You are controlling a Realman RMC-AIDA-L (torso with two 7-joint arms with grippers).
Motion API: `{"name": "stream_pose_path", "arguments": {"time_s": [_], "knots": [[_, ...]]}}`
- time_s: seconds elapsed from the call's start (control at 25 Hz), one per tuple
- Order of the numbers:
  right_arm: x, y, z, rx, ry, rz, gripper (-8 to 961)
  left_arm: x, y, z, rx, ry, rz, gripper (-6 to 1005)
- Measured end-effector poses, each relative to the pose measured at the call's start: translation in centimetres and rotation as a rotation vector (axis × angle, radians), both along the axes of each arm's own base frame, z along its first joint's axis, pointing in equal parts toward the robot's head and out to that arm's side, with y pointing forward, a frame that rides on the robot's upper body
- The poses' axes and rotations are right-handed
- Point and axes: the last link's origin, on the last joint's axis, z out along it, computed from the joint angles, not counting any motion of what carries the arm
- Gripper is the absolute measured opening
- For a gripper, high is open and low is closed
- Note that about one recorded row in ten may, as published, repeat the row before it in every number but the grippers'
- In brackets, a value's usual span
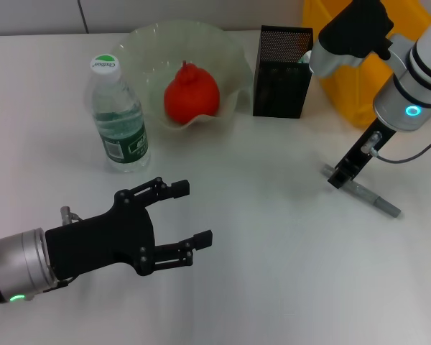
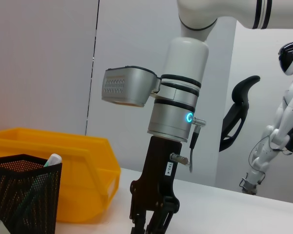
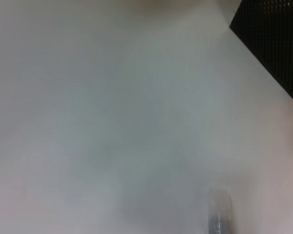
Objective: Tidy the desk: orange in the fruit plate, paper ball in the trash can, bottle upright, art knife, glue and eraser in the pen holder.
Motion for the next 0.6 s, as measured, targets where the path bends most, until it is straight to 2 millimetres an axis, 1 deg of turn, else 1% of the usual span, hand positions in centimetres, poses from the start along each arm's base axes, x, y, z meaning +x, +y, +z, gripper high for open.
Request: {"name": "stream_pose_path", "arguments": {"time_s": [0.08,0.28,0.48,0.6], "knots": [[0.14,-0.06,-0.18,-0.005,-0.008,0.002,357,0.0,0.02,0.0,0.001,0.001,0.0,860],[0.13,-0.1,-0.36,-0.01,-0.011,0.007,205,0.01,0.02,-0.01,0.001,0.001,-0.001,860],[-0.04,-0.13,-0.35,-0.013,-0.01,0.004,196,0.02,0.05,0.04,0.003,-0.001,0.0,860],[-0.24,-0.13,-0.29,-0.015,-0.008,0.005,174,0.02,0.06,0.06,0.004,-0.002,0.0,860]]}}
